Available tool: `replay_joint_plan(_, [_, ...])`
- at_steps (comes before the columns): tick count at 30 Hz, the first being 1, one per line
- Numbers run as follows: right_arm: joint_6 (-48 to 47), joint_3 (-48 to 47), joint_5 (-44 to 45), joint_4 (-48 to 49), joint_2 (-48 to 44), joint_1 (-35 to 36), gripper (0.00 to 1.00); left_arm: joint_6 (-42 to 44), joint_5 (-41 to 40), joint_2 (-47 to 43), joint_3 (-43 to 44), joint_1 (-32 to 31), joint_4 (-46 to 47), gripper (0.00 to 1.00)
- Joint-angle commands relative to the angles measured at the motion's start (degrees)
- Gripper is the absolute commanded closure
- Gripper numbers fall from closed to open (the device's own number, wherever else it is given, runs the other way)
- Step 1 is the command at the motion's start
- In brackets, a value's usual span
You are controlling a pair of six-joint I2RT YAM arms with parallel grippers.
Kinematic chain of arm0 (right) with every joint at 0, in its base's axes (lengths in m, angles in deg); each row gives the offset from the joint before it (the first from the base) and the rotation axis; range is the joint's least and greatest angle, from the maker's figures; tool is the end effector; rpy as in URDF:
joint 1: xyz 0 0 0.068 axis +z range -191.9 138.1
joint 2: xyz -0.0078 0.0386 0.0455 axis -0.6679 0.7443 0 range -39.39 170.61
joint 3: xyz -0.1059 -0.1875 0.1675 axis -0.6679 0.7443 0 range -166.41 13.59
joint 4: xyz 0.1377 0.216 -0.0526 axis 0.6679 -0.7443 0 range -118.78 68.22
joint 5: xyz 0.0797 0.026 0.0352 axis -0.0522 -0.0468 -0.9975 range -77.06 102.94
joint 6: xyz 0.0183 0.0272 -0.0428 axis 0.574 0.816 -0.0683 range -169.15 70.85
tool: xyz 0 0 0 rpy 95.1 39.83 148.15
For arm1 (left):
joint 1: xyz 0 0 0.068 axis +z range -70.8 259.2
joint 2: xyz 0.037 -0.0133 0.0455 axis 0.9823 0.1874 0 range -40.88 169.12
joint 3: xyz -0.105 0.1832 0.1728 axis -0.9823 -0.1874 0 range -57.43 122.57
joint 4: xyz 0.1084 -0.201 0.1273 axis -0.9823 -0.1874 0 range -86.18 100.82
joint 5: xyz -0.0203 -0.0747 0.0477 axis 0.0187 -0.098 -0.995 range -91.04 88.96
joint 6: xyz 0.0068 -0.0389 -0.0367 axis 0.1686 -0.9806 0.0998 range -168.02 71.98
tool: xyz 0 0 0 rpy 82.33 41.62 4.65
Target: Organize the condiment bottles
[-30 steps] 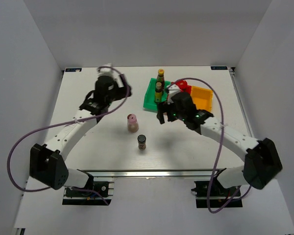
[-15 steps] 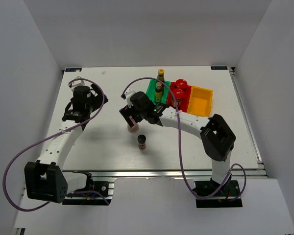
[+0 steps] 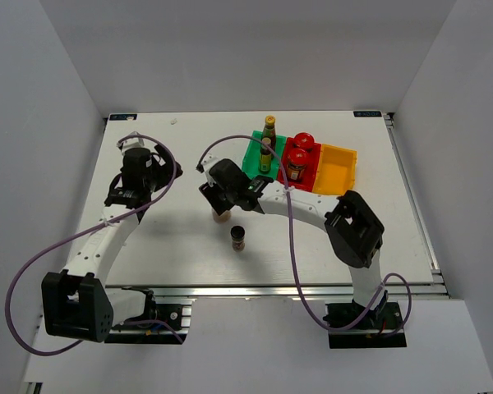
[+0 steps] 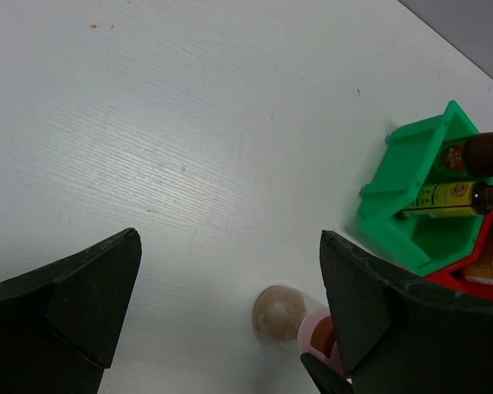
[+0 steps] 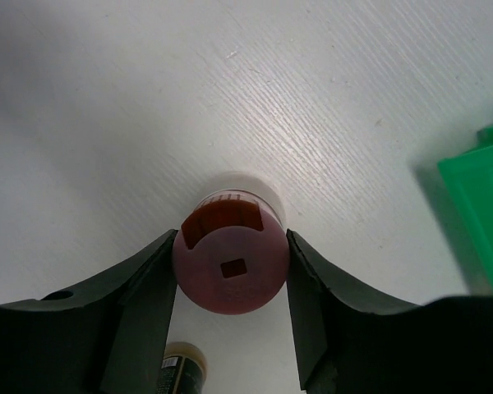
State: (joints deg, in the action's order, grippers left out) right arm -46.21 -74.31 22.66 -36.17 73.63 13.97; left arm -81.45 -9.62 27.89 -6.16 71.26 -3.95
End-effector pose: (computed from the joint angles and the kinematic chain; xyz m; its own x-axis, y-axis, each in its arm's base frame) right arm 0.2600 0.3731 0.2374 -0.3946 -0.4920 -0.7760 -0.7236 0.6869 -0.0676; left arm 0.2666 -0.0319 0.2849 -0.4478 -0.4876 -0.7495 -0.2817 0.8725 -0.3993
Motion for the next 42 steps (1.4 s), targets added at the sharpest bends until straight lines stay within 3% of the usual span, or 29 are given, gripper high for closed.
replay_joint_plan(1, [0.7,-0.8,0.4,2.9,-1.0,0.3,0.63,0.8,1.5,-1.6,-0.4,0.4,1.1,0.02])
replay_joint_plan(3, [1.8,-0.2,1.0,3.1,-2.7,0.2,0.68,1.0,2.2,-1.7,-0.7,0.4,1.5,0.02])
replay_joint_plan(12, [5.6,11.2,8.6,3.5,-22.0,-3.9,0.7,2.7,5.0,-1.1,-1.2,0.4,2.1,0.02])
replay_joint_plan(19, [10.9,26.2,8.8,1.0,-40.4,-21.1,0.73,3.3,4.8,-1.4,-1.9,0.4,2.8,0.02])
replay_joint_plan(24, [10.9,30.8,8.0,0.7,-47.0,-33.8,0.73,3.5,4.2,-1.4,-1.9,0.5,3.0,0.02])
replay_joint_plan(30, [11.3,31.4,2.6,3.2,-44.7,-45.6,0.74,3.8,3.0,-0.8,-1.6,0.5,2.5,0.02])
replay_joint_plan(42, [8.0,13.9,3.6,5.1,-22.7,-47.3,0.76,4.6,1.5,0.1,-1.3,0.5,2.0,0.02])
